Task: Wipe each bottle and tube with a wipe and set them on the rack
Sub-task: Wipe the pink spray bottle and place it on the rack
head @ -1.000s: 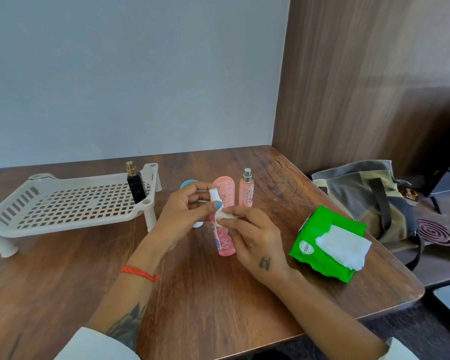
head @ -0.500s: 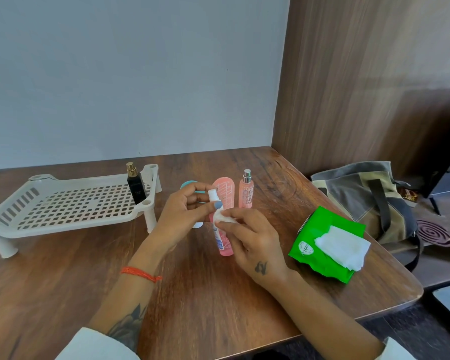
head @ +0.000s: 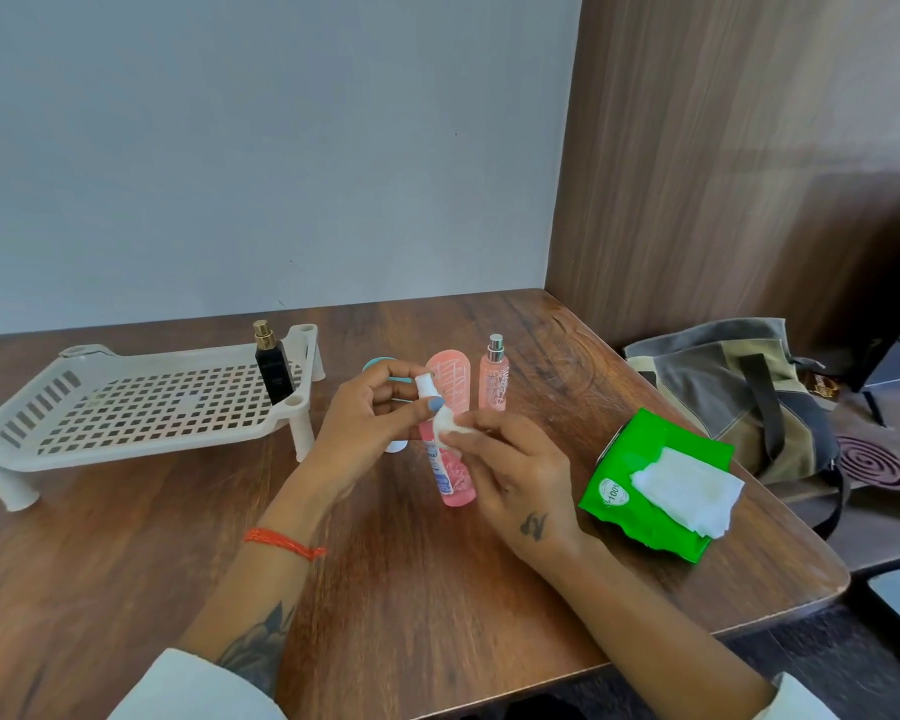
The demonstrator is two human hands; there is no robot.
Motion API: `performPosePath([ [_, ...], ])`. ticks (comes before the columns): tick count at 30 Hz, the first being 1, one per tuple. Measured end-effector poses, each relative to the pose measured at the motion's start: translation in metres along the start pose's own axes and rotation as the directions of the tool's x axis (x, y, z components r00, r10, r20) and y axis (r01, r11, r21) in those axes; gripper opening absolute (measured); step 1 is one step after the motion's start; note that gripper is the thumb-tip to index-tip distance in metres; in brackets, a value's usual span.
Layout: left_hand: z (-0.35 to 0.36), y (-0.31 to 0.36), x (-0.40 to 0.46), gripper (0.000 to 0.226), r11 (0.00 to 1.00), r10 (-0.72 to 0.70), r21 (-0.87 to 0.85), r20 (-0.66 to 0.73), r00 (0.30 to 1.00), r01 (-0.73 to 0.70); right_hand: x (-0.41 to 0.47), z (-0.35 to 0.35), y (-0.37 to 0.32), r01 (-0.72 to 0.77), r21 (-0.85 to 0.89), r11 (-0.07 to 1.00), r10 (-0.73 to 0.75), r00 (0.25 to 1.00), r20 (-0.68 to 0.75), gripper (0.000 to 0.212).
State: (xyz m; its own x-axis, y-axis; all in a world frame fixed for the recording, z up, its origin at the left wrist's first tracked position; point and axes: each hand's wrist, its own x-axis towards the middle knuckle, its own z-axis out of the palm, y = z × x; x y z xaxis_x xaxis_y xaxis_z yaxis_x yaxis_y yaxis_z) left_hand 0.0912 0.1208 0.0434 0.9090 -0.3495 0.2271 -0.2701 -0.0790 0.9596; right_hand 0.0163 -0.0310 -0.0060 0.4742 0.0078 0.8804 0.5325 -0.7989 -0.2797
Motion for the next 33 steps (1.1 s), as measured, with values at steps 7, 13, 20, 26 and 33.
performPosePath([
  [7, -0.0007, -0.0005, 0.0005, 0.027, 1.0, -0.008, -0.005, 0.007, 1.0, 0.008, 0.0029, 0.0036, 0.005, -0.159, 0.15, 0.976, 0.159, 0.987, 0.01, 0.018],
  [13, -0.0003, 0.0001, 0.0006, 0.028, 1.0, -0.012, -0.016, 0.011, 1.0, 0.012, 0.0023, -0.002, 0.003, -0.071, 0.067, 0.995, 0.076, 0.995, -0.071, 0.017],
  [20, -0.0003, -0.0008, -0.0004, 0.032, 1.0, -0.001, -0.012, 0.003, 1.0, 0.001, -0.0014, -0.0003, 0.0011, 0.169, -0.087, 0.982, -0.159, 0.981, 0.115, 0.02],
  [26, -0.001, -0.0008, 0.0003, 0.028, 1.0, -0.016, -0.015, 0.002, 1.0, 0.016, 0.0002, 0.0012, 0.0048, -0.109, 0.062, 0.992, 0.108, 0.994, 0.015, 0.015],
  [33, -0.0015, -0.0013, 0.0003, 0.025, 1.0, -0.021, -0.024, 0.0, 1.0, 0.021, 0.0, -0.0058, -0.0002, -0.021, 0.001, 1.0, 0.021, 1.0, -0.007, 0.015],
])
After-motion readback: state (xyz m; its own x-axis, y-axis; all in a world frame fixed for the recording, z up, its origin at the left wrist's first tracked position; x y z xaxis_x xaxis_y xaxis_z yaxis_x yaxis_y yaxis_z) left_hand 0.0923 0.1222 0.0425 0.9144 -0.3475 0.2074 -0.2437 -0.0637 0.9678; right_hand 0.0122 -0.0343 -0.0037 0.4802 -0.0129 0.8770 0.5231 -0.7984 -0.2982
